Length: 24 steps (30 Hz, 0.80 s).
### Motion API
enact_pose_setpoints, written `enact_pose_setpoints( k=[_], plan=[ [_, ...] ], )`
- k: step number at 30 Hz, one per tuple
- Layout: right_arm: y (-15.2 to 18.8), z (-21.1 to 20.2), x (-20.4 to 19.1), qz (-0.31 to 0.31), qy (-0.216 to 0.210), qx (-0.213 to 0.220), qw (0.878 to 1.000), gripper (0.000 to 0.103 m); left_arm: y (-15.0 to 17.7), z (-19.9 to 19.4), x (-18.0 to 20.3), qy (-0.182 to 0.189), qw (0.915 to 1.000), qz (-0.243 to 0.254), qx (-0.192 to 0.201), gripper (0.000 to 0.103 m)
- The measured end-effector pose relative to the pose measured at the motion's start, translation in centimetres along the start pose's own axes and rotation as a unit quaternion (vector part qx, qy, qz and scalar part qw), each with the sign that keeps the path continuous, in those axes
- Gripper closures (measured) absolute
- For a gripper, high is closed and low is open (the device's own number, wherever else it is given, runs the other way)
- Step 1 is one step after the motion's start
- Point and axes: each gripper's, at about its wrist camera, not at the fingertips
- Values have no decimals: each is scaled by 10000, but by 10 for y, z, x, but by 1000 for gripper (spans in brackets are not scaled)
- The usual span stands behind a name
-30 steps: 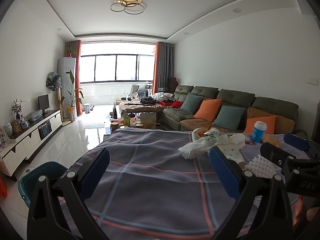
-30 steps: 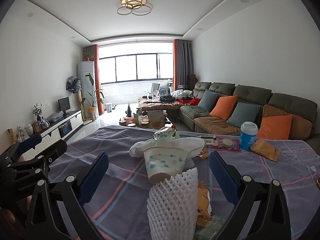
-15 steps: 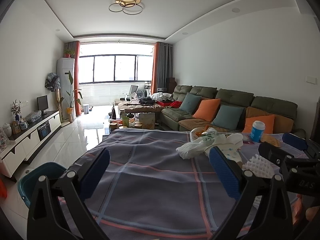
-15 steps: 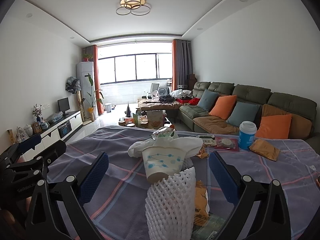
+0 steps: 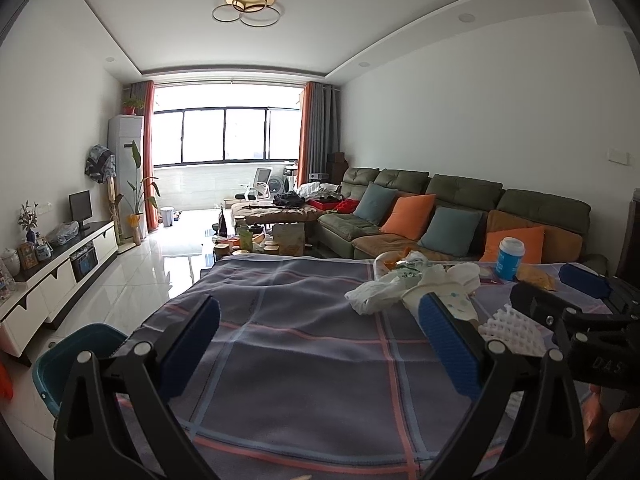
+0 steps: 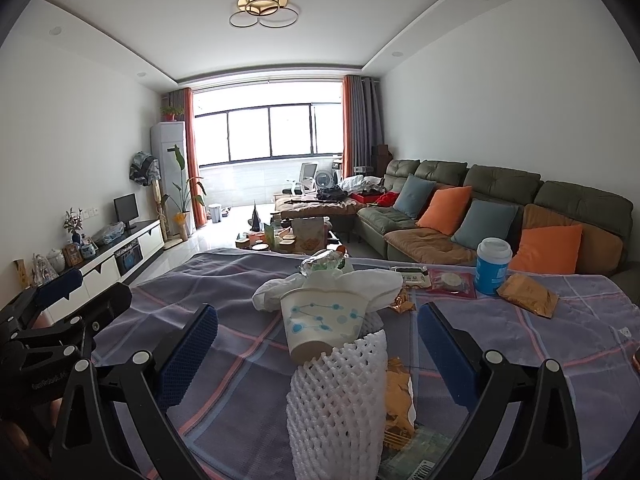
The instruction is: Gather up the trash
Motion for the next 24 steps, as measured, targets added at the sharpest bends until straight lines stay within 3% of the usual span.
enact_pose_setpoints(
  k=[24],
  plan=[
    [7, 9, 16, 227, -40, -91, 9997, 4, 6, 13, 25, 407, 9983, 276, -303, 4]
  ],
)
Point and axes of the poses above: each gripper's, at about its wrist camera, not at the fingertips, and z roughly the way its jaws point, x to its right, y to its underside, and after that the axes turned 8 degrees about -x, right-handed
